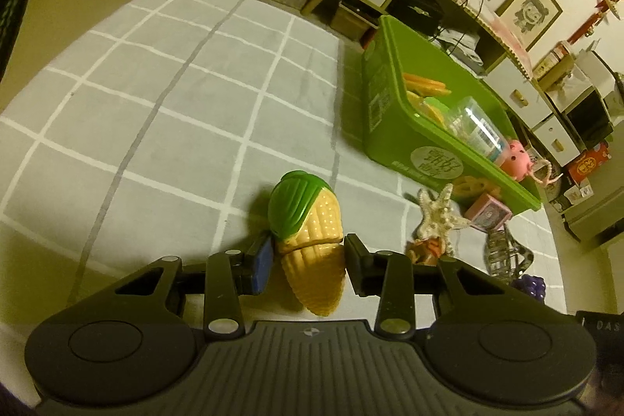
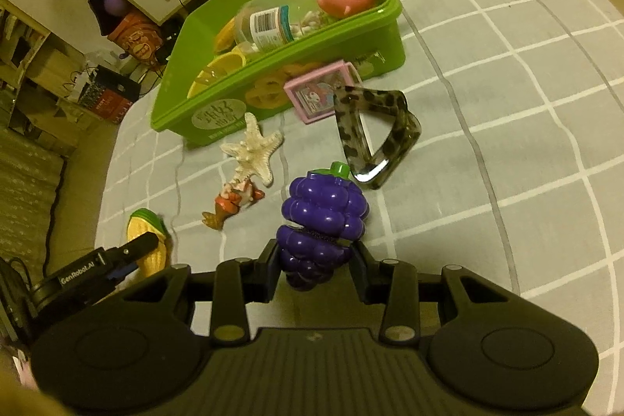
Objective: Organize rigid objects
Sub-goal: 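Carry the corn and grape toys toward the green bin, then open both grippers to drop the corn and grapes into the bin, then withdraw both tools from the bin toward the remaining toys, then grasp the orange figurine with the left gripper while the right grasps the leopard-print hair clip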
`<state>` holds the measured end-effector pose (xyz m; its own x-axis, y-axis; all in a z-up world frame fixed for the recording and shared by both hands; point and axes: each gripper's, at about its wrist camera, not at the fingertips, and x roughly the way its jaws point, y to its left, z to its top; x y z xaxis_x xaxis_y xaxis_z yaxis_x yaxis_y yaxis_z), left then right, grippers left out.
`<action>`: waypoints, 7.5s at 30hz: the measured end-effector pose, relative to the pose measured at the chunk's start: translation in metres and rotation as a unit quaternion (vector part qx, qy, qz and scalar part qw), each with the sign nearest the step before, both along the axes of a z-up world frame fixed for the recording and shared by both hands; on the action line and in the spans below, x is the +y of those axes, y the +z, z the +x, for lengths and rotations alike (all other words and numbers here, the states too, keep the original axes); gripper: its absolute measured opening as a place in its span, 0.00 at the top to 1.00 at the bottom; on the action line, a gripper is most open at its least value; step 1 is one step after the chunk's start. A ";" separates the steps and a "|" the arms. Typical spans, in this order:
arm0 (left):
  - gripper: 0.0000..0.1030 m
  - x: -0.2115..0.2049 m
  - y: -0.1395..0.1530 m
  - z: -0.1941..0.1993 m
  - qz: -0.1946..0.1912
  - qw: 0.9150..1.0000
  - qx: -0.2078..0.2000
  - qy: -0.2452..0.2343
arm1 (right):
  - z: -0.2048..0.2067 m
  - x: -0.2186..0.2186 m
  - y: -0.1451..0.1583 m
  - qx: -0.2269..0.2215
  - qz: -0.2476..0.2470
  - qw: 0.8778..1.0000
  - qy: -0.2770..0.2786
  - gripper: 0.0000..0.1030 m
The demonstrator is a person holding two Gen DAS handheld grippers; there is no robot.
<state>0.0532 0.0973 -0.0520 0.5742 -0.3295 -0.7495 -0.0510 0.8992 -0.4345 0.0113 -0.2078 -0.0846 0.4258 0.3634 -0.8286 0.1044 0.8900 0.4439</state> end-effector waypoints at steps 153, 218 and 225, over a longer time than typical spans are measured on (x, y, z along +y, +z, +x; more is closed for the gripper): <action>0.02 -0.101 -0.031 -0.009 0.211 0.956 -0.099 -0.176 | -0.040 0.020 -0.027 -0.106 -0.180 0.977 0.035 0.32; 0.77 -0.129 -0.021 -0.012 0.131 0.957 -0.120 -0.229 | 0.006 0.007 -0.022 -0.120 -0.139 0.983 -0.028 0.97; 0.77 -0.128 -0.016 -0.014 0.107 0.963 -0.109 -0.223 | 0.005 0.006 -0.016 -0.110 -0.079 0.990 -0.035 0.98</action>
<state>0.0396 -0.0307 -0.0681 0.5624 -0.4317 -0.7052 0.4330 0.8804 -0.1936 0.0162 -0.2022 -0.1008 0.6213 0.1999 -0.7576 0.0838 0.9444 0.3180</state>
